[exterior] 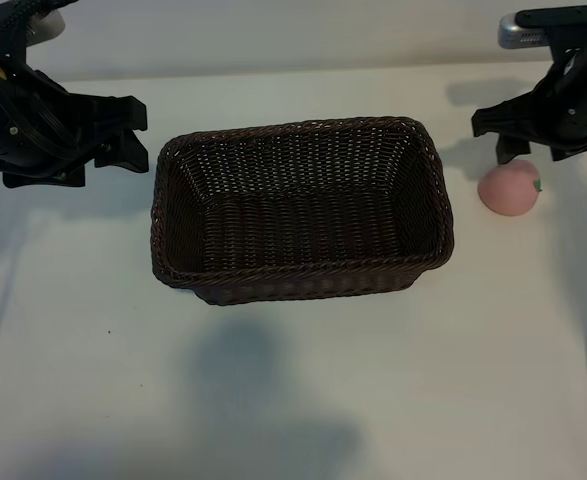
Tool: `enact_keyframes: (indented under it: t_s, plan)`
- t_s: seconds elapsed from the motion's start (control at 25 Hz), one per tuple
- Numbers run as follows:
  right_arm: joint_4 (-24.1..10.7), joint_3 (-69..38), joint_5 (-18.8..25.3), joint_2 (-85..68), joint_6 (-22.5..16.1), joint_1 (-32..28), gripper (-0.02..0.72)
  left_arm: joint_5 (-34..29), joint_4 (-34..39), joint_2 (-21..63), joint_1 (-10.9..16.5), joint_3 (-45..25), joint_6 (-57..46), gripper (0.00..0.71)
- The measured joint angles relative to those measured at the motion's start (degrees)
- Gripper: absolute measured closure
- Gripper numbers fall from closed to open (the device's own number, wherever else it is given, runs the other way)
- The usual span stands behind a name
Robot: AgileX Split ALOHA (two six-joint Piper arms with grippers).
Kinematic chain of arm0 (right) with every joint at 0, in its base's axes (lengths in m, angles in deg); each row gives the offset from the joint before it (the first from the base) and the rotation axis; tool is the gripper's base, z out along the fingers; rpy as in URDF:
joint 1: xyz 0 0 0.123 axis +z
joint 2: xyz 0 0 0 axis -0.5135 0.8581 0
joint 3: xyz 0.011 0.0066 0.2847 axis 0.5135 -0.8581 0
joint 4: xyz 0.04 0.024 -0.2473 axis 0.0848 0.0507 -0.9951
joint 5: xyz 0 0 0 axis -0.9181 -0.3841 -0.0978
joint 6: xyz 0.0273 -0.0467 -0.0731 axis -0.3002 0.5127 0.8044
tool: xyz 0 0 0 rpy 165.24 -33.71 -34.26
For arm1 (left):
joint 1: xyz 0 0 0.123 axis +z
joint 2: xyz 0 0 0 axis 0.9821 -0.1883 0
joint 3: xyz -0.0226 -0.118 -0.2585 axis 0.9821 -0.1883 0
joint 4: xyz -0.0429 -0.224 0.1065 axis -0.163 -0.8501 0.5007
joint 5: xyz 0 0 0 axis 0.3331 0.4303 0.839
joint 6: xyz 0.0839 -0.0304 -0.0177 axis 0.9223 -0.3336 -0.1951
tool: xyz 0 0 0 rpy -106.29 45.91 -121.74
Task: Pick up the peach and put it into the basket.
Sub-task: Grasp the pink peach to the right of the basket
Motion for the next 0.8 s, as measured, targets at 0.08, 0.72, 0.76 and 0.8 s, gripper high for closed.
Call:
enact_keyframes:
  t_s: [0.08, 0.72, 0.76, 0.8]
  plan:
    - [0.3, 0.0, -0.7, 1.3, 0.2, 0.0, 0.141, 0.0, 0.0, 0.0, 0.0, 0.0, 0.0, 0.119]
    - [0.2, 0.0, -4.2, 7.6, -0.1, -0.1, 0.658, 0.3, 0.1, 0.0, 0.0, 0.0, 0.0, 0.119]
    - [0.2, 0.0, -4.2, 7.6, -0.1, -0.1, 0.660, 0.3, 0.1, 0.0, 0.0, 0.0, 0.0, 0.119]
    - [0.2, 0.0, -4.1, 7.6, -0.1, -0.1, 0.661, 0.3, 0.1, 0.0, 0.0, 0.0, 0.1, 0.119]
